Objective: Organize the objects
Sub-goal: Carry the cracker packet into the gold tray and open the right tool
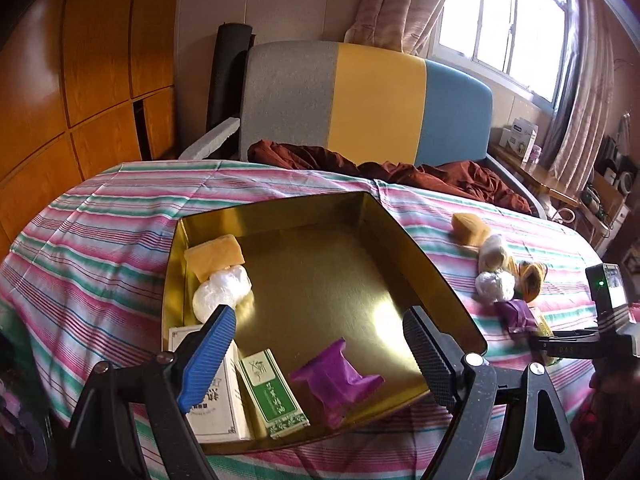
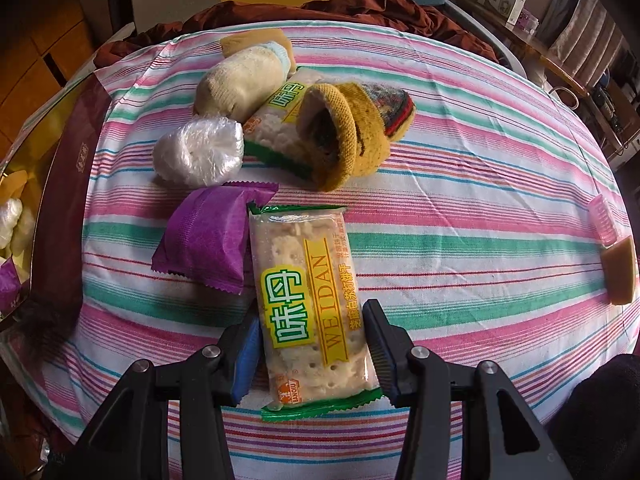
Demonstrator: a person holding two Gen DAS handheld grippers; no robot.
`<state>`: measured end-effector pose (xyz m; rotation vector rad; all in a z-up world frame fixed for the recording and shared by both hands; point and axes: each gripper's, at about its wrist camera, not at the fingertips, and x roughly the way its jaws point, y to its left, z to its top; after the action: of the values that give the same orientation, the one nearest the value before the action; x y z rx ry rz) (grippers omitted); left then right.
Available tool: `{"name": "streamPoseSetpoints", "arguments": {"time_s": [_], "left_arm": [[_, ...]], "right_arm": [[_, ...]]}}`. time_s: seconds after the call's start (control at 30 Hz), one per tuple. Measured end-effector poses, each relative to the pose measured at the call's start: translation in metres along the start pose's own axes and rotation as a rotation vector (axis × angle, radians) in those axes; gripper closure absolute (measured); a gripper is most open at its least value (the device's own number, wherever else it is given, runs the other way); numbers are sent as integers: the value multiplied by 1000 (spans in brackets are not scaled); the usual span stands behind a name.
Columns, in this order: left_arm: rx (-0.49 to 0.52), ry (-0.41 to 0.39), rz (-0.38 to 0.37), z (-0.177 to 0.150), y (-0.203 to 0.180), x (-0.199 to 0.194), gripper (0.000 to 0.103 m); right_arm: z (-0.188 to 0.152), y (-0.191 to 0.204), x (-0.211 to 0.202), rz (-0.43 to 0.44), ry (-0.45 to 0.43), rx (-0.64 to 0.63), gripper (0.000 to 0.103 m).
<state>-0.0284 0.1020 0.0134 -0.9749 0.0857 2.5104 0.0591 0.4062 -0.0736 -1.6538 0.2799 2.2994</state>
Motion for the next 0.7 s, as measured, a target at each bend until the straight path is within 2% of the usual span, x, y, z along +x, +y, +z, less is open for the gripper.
{"name": "streamPoseSetpoints", "arguments": {"time_s": [0.37,0.5,0.6,0.7], "left_arm": [[-24,15,-38,-11,0,-1,17],[-29,12,-43,-11,4,-3,17],[-35,9,-41,-12,7,-5,17],[-39,4,-28,-14,12,-8,17]], "right_arm": [[-32,30,-11,65,11,-53,54],[-41,40,-14,103,17,-74,54],[-43,46,-16,167,10,-64,54],[-41,54,-16,184,3,-69,54]]}}
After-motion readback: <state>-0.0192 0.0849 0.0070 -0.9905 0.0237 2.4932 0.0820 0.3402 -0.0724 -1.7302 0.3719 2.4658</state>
